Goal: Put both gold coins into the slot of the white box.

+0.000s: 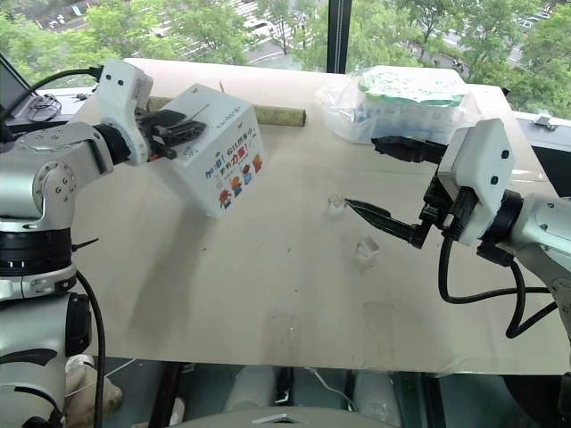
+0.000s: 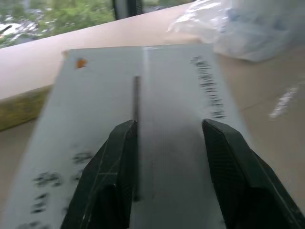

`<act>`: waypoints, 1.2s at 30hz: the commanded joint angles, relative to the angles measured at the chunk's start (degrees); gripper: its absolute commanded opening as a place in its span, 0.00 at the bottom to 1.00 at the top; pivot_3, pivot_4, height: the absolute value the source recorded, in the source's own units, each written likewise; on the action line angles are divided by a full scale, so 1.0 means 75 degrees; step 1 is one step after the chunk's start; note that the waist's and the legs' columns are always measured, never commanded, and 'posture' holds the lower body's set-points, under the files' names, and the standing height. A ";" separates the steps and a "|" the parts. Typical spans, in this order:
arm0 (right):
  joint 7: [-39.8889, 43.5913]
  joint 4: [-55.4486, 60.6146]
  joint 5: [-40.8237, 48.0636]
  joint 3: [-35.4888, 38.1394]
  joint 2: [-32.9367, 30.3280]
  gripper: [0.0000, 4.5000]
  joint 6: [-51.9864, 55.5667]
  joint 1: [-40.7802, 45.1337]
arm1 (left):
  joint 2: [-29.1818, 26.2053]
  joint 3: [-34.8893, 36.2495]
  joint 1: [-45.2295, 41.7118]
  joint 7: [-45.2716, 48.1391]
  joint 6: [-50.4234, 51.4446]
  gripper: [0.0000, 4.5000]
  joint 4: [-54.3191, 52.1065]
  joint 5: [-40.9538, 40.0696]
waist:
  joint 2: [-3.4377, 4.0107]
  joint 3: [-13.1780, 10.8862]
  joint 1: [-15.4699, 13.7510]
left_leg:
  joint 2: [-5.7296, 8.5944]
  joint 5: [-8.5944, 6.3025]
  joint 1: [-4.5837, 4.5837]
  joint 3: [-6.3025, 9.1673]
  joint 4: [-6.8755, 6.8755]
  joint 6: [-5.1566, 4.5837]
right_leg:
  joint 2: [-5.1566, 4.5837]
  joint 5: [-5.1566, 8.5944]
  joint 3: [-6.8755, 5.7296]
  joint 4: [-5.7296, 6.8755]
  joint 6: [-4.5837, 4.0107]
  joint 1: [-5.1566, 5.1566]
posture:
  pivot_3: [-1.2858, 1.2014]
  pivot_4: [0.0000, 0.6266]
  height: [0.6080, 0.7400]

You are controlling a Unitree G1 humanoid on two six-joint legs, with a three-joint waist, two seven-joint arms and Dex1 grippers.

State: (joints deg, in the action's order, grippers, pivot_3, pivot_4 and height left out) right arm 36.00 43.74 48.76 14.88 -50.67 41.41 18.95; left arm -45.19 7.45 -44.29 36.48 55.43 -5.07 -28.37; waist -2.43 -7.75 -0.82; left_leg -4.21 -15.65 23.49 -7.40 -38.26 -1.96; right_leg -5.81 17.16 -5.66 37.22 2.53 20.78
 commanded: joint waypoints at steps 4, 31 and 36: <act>-0.1370 -0.1433 -0.1179 -0.2229 0.0955 0.94 0.1124 0.0749 | 0.0309 0.1066 0.1956 0.1854 -0.0507 0.44 -0.2795 -0.2268 | 0.0002 0.0001 0.0128 | -0.0001 0.0000 -0.0008 0.0000 -0.0004 0.0000 | -0.0001 0.0000 0.0014 0.0004 0.0000 0.0000 | 0.52 0.24 1.00; -0.1481 -0.5406 -0.4606 -0.3716 0.3619 0.01 0.0245 0.2391 | -0.0447 0.0506 0.4645 0.2675 -0.2544 0.46 -0.3228 -0.1216 | 0.0021 -0.0007 0.0028 | 0.0006 0.0000 0.0029 0.0026 0.0000 0.0001 | 0.0014 0.0000 0.0013 0.0011 0.0000 0.0034 | 0.52 0.24 1.00; -0.1366 -0.5508 -0.4777 -0.3721 0.3703 0.01 0.0191 0.2401 | -0.0448 0.0501 0.4693 0.2638 -0.2591 0.46 -0.3265 -0.1223 | 0.0022 -0.0007 0.0028 | 0.0006 0.0000 0.0029 0.0023 0.0000 0.0001 | 0.0014 0.0000 0.0013 0.0011 0.0000 0.0035 | 0.52 0.24 1.00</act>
State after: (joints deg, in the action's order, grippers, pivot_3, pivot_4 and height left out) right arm 25.24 1.23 13.50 -14.49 -22.93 44.30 35.73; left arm -48.18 10.70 -9.15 56.42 37.05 -27.89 -37.30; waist -2.27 -7.81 -0.61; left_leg -4.17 -15.65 23.71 -7.22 -38.26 -1.95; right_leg -5.70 17.15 -5.57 37.30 2.53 21.04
